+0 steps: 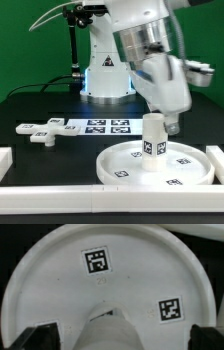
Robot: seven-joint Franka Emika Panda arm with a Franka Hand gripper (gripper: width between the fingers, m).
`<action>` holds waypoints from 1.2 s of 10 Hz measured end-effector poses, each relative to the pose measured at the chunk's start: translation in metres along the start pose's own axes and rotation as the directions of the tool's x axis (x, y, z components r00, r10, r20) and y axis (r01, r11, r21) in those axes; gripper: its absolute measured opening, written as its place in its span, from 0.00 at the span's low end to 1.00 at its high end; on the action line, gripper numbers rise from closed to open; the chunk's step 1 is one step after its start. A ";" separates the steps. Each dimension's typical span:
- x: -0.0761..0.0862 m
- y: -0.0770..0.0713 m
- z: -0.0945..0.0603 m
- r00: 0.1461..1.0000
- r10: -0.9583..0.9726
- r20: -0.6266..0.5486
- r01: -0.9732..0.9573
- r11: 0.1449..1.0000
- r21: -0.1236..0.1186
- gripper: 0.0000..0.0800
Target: Assemble round table
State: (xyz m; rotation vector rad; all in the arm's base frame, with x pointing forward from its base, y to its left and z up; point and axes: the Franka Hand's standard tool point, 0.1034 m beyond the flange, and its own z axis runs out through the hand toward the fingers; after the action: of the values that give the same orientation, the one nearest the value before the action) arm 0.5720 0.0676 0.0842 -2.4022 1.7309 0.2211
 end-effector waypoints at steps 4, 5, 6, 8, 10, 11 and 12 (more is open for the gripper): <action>-0.014 -0.003 0.003 0.996 -0.087 -0.007 0.087 0.996 -0.024 0.81; -0.014 -0.003 0.003 0.996 -0.088 -0.007 0.088 0.996 -0.024 0.81; -0.015 -0.002 0.003 0.995 -0.098 -0.007 0.097 0.995 -0.028 0.81; -0.021 0.002 0.004 0.967 -0.255 0.007 0.255 0.965 -0.067 0.81; -0.026 0.011 0.002 0.920 -0.389 0.041 0.391 0.917 -0.081 0.81; -0.025 0.015 0.003 0.911 -0.409 0.046 0.412 0.908 -0.084 0.81; -0.024 0.015 0.003 0.913 -0.406 0.045 0.408 0.909 -0.084 0.81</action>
Offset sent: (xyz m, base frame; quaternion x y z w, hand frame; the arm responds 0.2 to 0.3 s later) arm 0.0000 0.0000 0.0000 0.0000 0.0000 0.0000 1.0000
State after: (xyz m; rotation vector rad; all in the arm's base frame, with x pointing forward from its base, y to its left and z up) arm 0.5503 0.0864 0.0855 -2.7411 1.1882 0.2762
